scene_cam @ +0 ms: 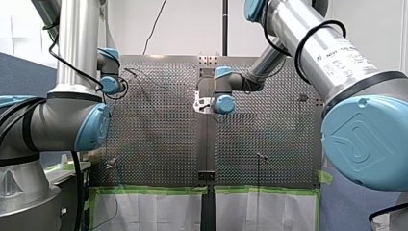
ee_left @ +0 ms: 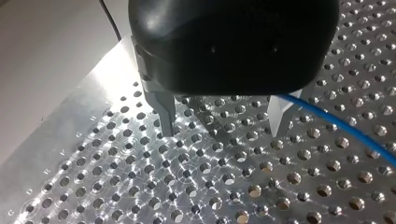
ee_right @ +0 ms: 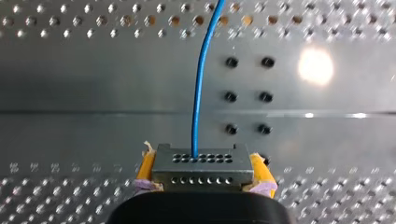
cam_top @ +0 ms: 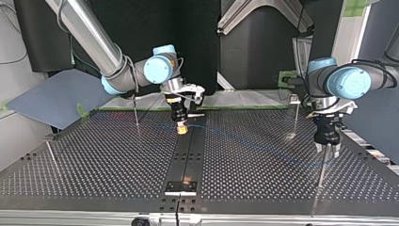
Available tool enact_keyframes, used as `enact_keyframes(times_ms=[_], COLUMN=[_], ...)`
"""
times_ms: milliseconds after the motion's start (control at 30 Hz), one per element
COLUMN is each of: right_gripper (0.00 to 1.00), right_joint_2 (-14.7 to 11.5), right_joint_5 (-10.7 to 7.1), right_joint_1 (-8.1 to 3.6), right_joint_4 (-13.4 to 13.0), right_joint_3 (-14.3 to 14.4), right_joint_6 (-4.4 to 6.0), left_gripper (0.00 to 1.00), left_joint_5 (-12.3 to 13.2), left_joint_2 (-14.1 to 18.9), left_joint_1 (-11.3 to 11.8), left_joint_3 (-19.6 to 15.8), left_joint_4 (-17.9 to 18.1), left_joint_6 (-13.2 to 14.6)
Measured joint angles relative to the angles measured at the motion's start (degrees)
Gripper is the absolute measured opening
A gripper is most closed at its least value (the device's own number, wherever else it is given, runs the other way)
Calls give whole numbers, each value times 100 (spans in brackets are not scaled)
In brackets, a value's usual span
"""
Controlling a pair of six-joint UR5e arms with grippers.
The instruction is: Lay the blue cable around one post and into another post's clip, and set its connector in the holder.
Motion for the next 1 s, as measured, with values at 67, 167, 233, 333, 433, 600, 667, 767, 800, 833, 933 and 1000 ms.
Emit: enact_keyframes(times_ms=[67, 167, 233, 333, 433, 600, 667, 767, 800, 833, 933, 1000], right_gripper=[0, 0, 0, 0, 0, 0, 0, 0, 0, 0, 0, 0], right_joint_2=[-2, -6, -6, -6, -4, -4, -3, -2, -2, -2, -3, -2], right_joint_5=[79, 213, 306, 416, 456, 468, 460, 420, 398, 376, 329, 316], right_joint_1=[-18, -42, -61, -105, -175, -359, -451, -606, -656, -709, -886, -1011], right_joint_4=[-105, -256, -351, -516, -674, -934, -1032, -1191, -1242, -1295, -1472, -1597], right_joint_3=[106, 257, 354, 517, 676, 934, 1034, 1192, 1243, 1296, 1473, 1598], right_joint_6=[11, 34, 59, 120, 183, 239, 274, 333, 347, 362, 410, 436], left_gripper=[98, 98, 98, 98, 98, 98, 98, 98, 98, 98, 98, 98], left_joint_5=[-15, -21, -28, -26, 0, 70, 78, 88, 101, 125, 178, 189], left_joint_2=[0, 0, -3, -3, -6, -7, -12, -56, -87, -139, -287, -381], left_joint_1=[-1, -2, 0, 15, 38, 72, 84, 82, 78, 71, 50, 40], left_joint_3=[0, -1, -2, -2, -2, -2, -2, 9, 20, 35, 59, 67], left_joint_4=[-5, -2, 11, 60, 157, 336, 362, 380, 382, 380, 376, 383], left_joint_6=[-4, -13, -18, -41, -126, -351, -395, -417, -416, -408, -363, -347])
